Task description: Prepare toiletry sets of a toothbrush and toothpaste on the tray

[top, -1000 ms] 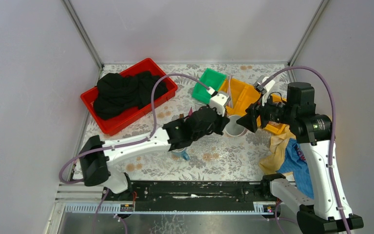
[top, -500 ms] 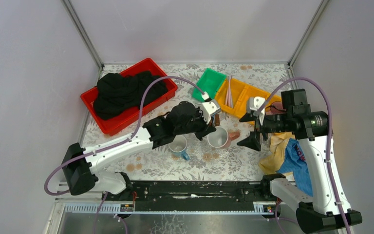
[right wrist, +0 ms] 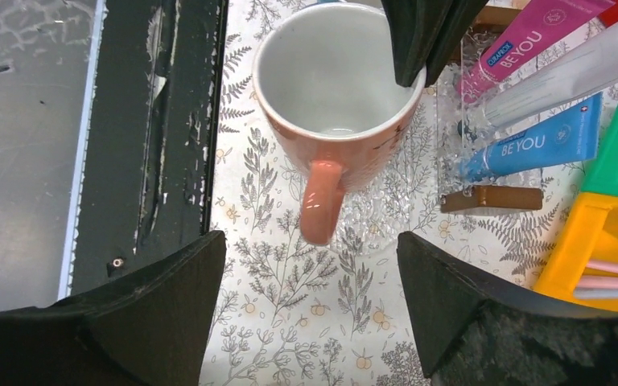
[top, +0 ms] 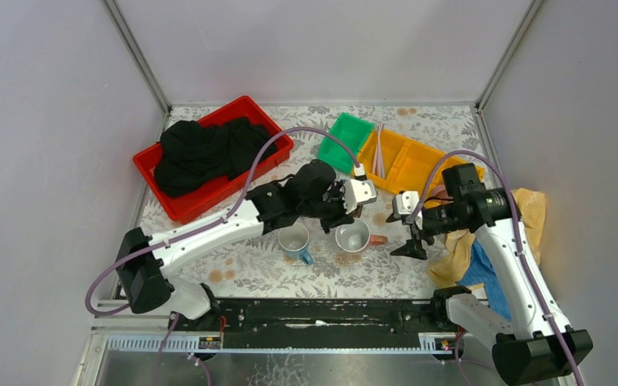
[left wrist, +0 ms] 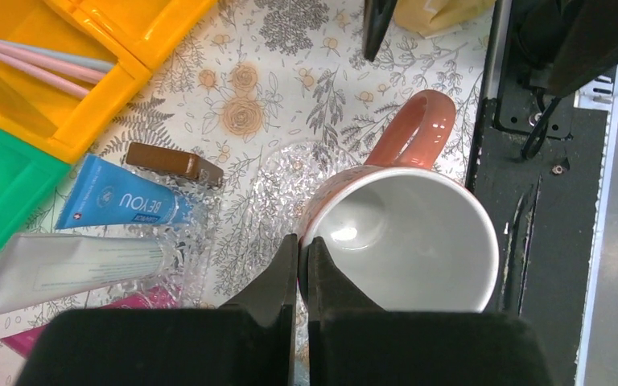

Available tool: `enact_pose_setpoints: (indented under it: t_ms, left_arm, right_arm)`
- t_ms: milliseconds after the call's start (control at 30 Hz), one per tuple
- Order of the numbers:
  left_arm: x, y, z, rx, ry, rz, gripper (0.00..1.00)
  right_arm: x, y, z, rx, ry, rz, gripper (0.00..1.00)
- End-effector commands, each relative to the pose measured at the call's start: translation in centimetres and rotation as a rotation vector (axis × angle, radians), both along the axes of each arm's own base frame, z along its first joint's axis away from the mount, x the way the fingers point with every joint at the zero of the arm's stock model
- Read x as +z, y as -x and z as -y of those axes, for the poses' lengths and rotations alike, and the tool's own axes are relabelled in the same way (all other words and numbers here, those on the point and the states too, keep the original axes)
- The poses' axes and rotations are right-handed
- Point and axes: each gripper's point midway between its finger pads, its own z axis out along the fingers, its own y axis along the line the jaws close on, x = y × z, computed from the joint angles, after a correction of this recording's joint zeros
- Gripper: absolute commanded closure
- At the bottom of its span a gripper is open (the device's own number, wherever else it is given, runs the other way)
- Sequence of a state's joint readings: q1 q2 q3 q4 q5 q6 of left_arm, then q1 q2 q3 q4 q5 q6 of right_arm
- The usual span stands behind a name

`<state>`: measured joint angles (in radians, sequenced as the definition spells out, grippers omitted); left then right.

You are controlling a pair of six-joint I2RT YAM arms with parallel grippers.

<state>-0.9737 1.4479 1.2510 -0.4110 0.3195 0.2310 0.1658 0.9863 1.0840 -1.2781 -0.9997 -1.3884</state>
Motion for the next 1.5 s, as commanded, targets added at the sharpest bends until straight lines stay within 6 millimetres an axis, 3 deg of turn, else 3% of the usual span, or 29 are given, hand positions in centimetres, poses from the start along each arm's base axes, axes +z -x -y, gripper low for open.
enact_pose_setpoints:
  t_ms: [0, 167, 300, 567, 600, 667, 767, 867, 900, 1033, 1133, 1233, 1467]
  left_arm:
    - [3.1, -0.5, 1.7, -0.055, 0.082, 0.051, 1.0]
    - [3.4, -0.6, 2.1, -0.056, 0.083, 0.039, 1.0]
    - [3.5, -0.6, 2.3, -0.057, 0.087, 0.037, 1.0]
    - [3.5, -0.8, 2.6, -0.031, 0.105, 0.019, 1.0]
    - [3.7, -0.9, 2.5, -0.023, 0.111, 0.018, 0.96]
    - [4.3, -1.1, 2.3, 0.016, 0.139, 0.019, 0.72]
    - [6.3, -1.4, 1.4, 0.093, 0.219, 0.043, 0.37]
    - [8.4, -1.9, -0.4, 0.191, 0.313, 0.092, 0.04]
    - [9.1, -2.0, -1.2, 0.22, 0.339, 0.107, 0.0]
    - [11.6, -1.3, -4.9, 0.311, 0.407, 0.168, 0.0]
    - [12.6, -1.1, -8.1, 0.388, 0.449, 0.239, 0.0]
    - [12.6, -1.4, -11.4, 0.476, 0.467, 0.334, 0.0]
    - [10.4, -2.7, -18.3, 0.773, 0.556, 0.456, 0.0]
  right_arm:
    - [-0.9, -1.7, -0.7, 0.002, 0.035, 0.072, 0.19]
    - [-3.3, -1.5, -1.3, 0.025, 0.102, 0.074, 0.33]
    - [-3.8, -1.5, -1.5, 0.029, 0.104, 0.079, 0.45]
    - [-3.6, -0.5, -2.5, 0.082, 0.056, 0.066, 0.84]
    - [-3.7, -0.3, -2.5, 0.091, 0.054, 0.06, 0.89]
    - [-3.9, 0.2, -2.5, 0.105, 0.055, 0.041, 0.99]
    - [-4.2, 0.9, -2.4, 0.111, 0.061, 0.0, 1.0]
    - [-4.4, 1.3, -2.2, 0.095, 0.073, -0.03, 1.0]
    - [-4.4, 1.2, -2.1, 0.079, 0.081, -0.053, 1.0]
    - [-4.2, 0.8, -2.2, 0.011, 0.066, -0.057, 1.0]
    - [-2.9, 0.1, -2.8, -0.051, 0.002, -0.024, 1.0]
    - [-1.6, -0.8, -3.6, -0.124, -0.077, -0.035, 1.0]
    - [-1.7, -2.9, -5.7, -0.329, -0.286, -0.036, 1.0]
